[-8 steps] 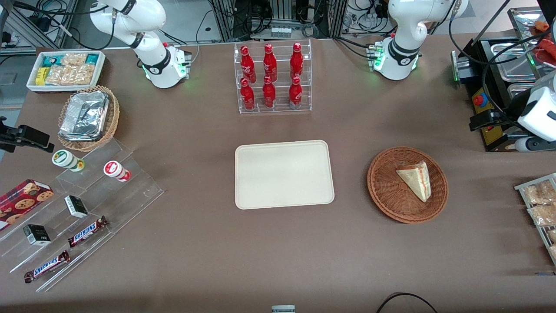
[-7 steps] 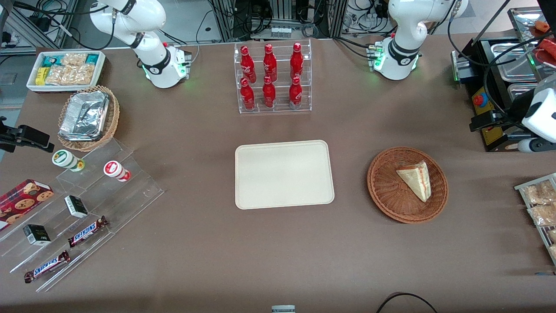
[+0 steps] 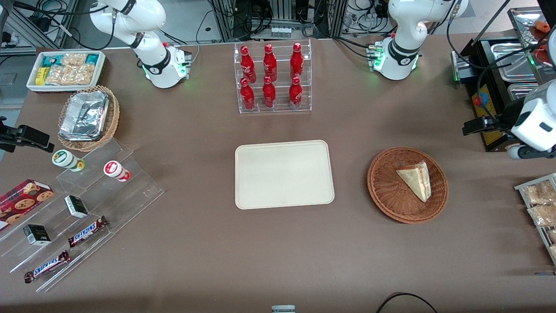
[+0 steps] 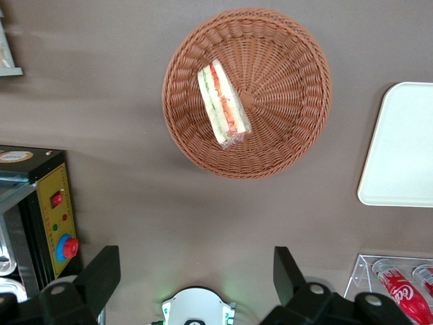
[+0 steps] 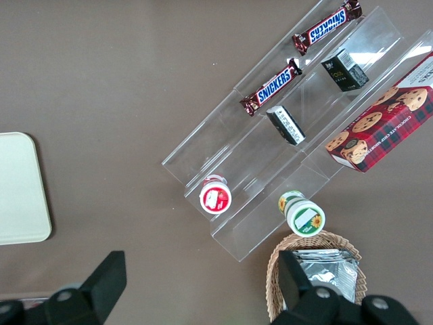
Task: Place sandwich from basket to tray
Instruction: 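Move the left gripper over the sandwich in the wicker basket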
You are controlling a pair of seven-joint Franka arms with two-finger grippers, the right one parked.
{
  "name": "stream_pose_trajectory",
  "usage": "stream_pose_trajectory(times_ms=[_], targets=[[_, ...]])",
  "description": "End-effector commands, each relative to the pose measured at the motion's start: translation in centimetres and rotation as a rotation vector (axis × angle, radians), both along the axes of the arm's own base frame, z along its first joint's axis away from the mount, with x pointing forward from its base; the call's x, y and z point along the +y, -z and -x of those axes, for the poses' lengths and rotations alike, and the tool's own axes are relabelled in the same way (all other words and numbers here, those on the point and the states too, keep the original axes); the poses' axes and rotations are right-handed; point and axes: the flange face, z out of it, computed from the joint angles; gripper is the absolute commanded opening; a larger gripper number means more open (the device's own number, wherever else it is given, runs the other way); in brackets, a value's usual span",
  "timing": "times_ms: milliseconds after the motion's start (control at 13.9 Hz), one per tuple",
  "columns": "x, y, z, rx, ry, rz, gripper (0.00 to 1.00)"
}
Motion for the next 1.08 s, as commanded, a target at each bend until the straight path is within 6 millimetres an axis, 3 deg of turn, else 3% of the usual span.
stream_pose_trajectory(times_ms=[0,288,720,1008], targets=[[-1.0,3.5,-0.3,-0.009,0.025,0.01,1.0],[-0.8,9.2,0.0,-0.034,0.02,0.006,1.0],[-0.8,16.0,1.0,-0.103,0.002,-0.001,1.0],[-0.8,17.7,1.1,-0.145,-0.155,-0.027,1.0]])
